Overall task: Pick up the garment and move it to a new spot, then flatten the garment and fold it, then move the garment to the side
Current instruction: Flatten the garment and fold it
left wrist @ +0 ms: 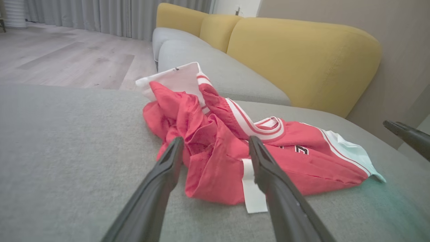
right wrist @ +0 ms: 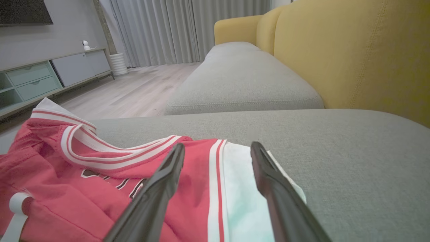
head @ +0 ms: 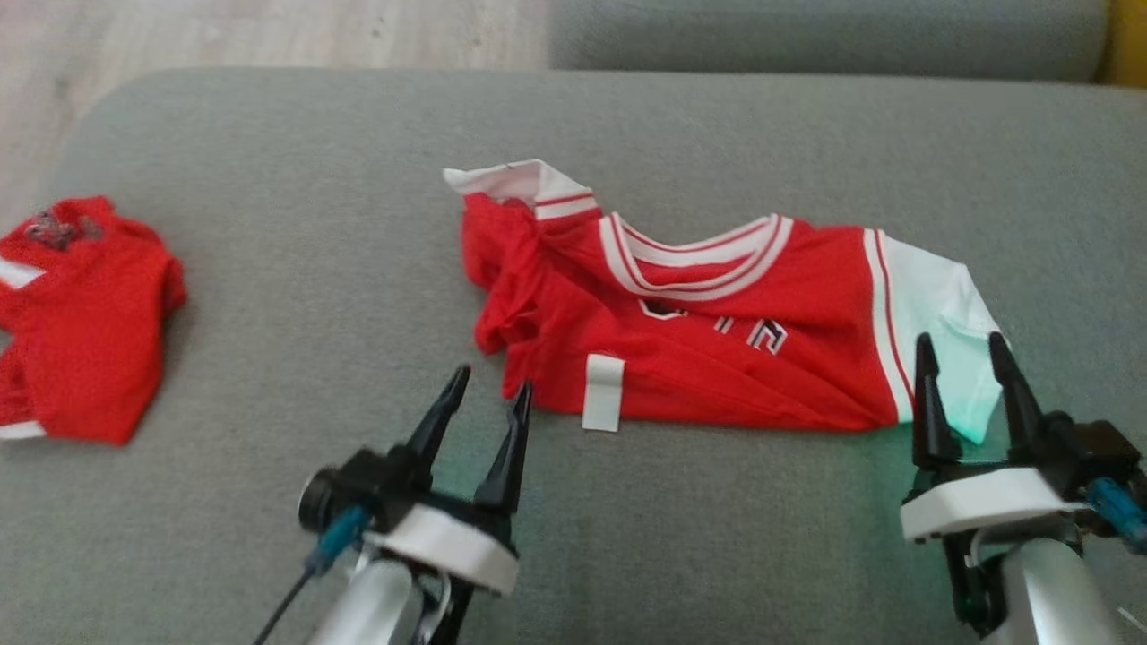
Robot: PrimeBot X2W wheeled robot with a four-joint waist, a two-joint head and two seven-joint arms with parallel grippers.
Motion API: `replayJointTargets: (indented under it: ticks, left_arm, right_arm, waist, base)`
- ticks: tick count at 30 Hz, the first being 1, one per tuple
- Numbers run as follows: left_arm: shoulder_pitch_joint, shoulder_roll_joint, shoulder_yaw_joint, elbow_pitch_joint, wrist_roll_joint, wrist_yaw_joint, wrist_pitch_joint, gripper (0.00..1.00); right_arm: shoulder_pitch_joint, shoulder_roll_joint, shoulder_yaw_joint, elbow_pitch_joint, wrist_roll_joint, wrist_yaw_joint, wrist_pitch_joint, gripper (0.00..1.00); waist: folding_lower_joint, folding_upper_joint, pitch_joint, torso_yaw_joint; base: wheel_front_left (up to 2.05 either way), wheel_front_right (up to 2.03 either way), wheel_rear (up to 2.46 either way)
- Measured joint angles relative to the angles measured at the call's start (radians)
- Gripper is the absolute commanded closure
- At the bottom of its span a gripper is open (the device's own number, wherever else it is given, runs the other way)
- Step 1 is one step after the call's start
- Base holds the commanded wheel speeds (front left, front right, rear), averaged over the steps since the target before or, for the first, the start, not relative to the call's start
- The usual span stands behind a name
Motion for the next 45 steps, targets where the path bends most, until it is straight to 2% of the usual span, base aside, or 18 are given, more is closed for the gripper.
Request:
replayJointTargets:
  ticks: [5, 10, 17, 23, 30, 31, 32, 37, 45]
  left_arm:
    - [-0.118, -0.001, -0.047, 0.101, -0.032, -0.001, -0.002, 0.0]
    - [-0.163, -0.002, -0.084, 0.165, -0.047, -0.007, -0.002, 0.0]
    - [-0.173, -0.003, -0.067, 0.196, -0.044, -0.008, -0.002, 0.0]
    - [-0.188, -0.003, -0.008, 0.177, -0.004, -0.002, -0.002, 0.0]
    - [-0.19, -0.004, -0.009, 0.188, 0.007, 0.001, -0.002, 0.0]
    - [-0.19, -0.004, -0.011, 0.189, 0.006, 0.001, -0.002, 0.68]
    - [-0.191, -0.004, -0.013, 0.191, 0.006, 0.001, -0.002, 0.98]
    - [-0.191, -0.003, -0.012, 0.169, -0.008, 0.0, -0.002, 1.0]
    - [-0.105, -0.006, 0.072, -0.04, -0.008, 0.006, -0.002, 1.0]
  right_arm:
    - [-0.023, 0.0, 0.029, 0.011, 0.002, 0.0, 0.0, 0.0]
    - [-0.036, 0.0, 0.041, 0.021, 0.01, 0.0, 0.0, 0.0]
    - [-0.041, 0.0, 0.055, 0.023, 0.024, 0.0, 0.0, 0.0]
    - [-0.063, 0.0, 0.07, 0.022, 0.037, 0.0, 0.0, 0.0]
    - [-0.065, 0.0, 0.084, 0.027, 0.048, 0.0, 0.0, 0.0]
    - [-0.066, 0.0, 0.084, 0.027, 0.051, 0.0, 0.0, 0.0]
    - [-0.067, 0.0, 0.084, 0.028, 0.053, 0.0, 0.0, 0.0]
    - [-0.072, -0.001, 0.072, 0.035, 0.054, 0.0, 0.0, 0.0]
    - [-0.038, -0.001, 0.008, 0.046, 0.085, 0.0, 0.0, 0.0]
  waist:
    - [0.0002, 0.0, 0.046, -0.048]
    - [0.0002, 0.0, 0.082, -0.088]
    - [0.0002, 0.0, 0.105, -0.114]
    - [0.0, 0.0, 0.114, -0.117]
    - [0.0, 0.0, 0.118, -0.122]
    - [0.0, 0.0, 0.119, -0.123]
    - [0.0001, 0.0, 0.119, -0.124]
    - [0.0001, 0.0, 0.112, -0.122]
    - [0.0, 0.0, 0.059, -0.055]
  base:
    - [0.0, 0.0, 0.0]
    - [0.0, 0.0, 0.0]
    - [0.0, 0.0, 0.0]
    - [0.0, 0.0, 0.0]
    - [0.0, 0.0, 0.0]
    - [0.0, 0.0, 0.0]
    - [0.0, 0.0, 0.0]
    - [0.0, 0.0, 0.0]
    - [0.0, 0.0, 0.0]
